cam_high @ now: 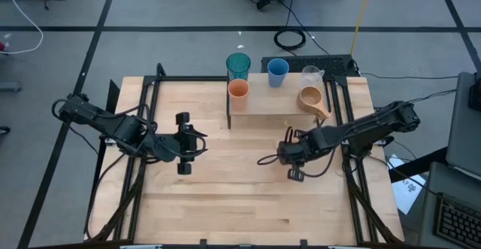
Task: Stack small to large cups/mugs on shelf
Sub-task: Put the light orange mug on the shelf
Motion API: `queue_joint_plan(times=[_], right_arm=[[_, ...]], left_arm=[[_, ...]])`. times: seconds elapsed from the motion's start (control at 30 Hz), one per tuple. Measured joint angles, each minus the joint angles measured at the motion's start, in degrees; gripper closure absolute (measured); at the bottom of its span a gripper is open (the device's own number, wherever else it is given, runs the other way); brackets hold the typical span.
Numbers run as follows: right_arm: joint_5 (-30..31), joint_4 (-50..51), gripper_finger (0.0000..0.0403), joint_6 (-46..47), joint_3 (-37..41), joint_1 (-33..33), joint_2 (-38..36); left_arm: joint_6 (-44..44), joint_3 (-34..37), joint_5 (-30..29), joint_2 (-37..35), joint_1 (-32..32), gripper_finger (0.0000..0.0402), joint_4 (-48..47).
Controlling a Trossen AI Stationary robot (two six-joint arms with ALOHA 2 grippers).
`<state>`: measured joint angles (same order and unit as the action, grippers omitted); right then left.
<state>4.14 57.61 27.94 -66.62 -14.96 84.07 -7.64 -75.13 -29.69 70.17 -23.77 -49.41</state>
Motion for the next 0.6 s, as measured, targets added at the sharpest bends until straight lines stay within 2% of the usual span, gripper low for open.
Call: queue_joint_plan(times=[0.6], right_arm=[[2.0, 6.1, 0.0402, -1.5, -19.4, 0.0, 0.0]], left_arm=[[-0.2, 0.0, -0.4, 0.0, 0.0, 0.0199, 0.0]])
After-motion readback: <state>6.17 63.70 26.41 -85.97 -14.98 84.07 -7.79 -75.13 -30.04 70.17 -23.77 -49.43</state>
